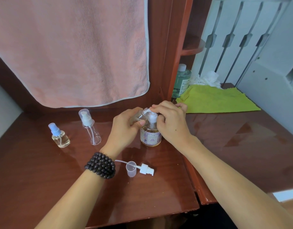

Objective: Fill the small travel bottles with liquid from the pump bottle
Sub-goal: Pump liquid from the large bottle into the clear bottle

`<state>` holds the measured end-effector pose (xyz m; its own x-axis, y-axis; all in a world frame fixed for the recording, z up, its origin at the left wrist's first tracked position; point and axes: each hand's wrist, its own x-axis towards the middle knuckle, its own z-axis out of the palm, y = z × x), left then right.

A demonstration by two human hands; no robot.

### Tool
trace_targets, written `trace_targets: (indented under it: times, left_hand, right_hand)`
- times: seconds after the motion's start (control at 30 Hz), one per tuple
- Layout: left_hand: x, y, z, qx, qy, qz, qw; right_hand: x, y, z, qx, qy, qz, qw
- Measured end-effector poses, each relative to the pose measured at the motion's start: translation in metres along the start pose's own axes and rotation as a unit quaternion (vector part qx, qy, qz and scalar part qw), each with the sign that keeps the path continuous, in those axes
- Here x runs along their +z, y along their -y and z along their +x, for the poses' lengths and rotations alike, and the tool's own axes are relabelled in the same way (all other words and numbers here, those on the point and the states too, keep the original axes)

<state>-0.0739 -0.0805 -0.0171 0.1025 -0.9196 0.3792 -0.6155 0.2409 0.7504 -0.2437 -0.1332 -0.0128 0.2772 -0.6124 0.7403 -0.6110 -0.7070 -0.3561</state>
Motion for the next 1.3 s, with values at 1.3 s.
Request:
trace_targets:
  times: [1.3]
  left_hand:
    - [0.0009,-0.0008,-0.0002,-0.008,0.004,-0.014,1.0]
  right_hand:
    - [0.002,-0.0036,0.0032,0.003,-0.002,0.006,1.0]
